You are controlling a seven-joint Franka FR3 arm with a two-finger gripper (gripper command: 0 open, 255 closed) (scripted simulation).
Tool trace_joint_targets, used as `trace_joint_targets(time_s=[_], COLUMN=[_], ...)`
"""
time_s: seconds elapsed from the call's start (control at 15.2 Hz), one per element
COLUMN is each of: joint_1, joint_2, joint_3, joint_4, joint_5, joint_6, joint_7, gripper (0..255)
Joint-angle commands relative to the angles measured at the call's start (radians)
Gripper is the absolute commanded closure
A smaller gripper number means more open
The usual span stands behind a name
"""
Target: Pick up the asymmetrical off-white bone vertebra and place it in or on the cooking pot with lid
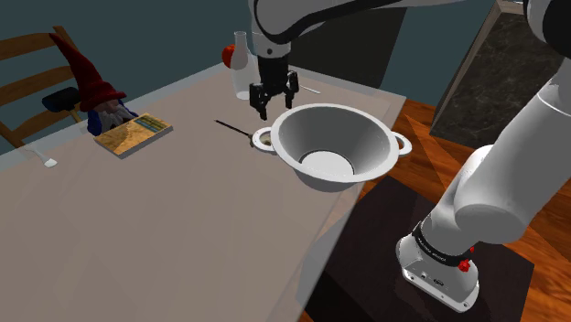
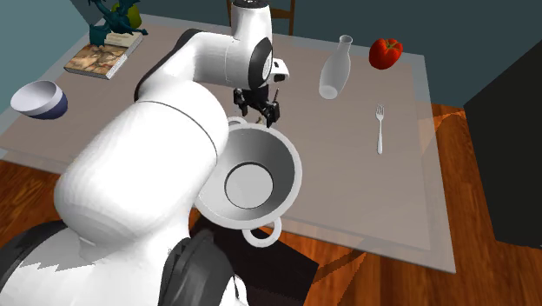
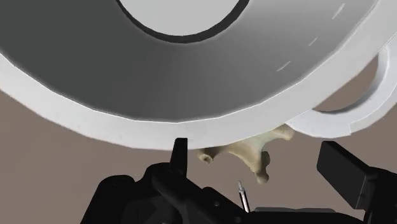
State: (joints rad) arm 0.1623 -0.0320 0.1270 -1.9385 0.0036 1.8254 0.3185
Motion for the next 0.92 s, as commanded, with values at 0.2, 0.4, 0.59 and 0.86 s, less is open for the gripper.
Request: trace_joint_targets(time_s=[0.2, 0.4, 0.59, 0.86], joint_1=[0.036, 0.058, 0.058, 0.057], joint_2=[0.187, 0.284, 0.287, 0.293], joint_3=[0.032, 0.044, 0.043, 0.043], joint_4=[0.185, 0.293, 0.256, 0.211], joint_5=[-0.025, -0.042, -0.042, -0.044], joint_6=[-0.002, -0.017, 0.022, 0.074], joint_7=[0.037, 0.054, 0.054, 0.055], gripper=[0, 0, 0, 0])
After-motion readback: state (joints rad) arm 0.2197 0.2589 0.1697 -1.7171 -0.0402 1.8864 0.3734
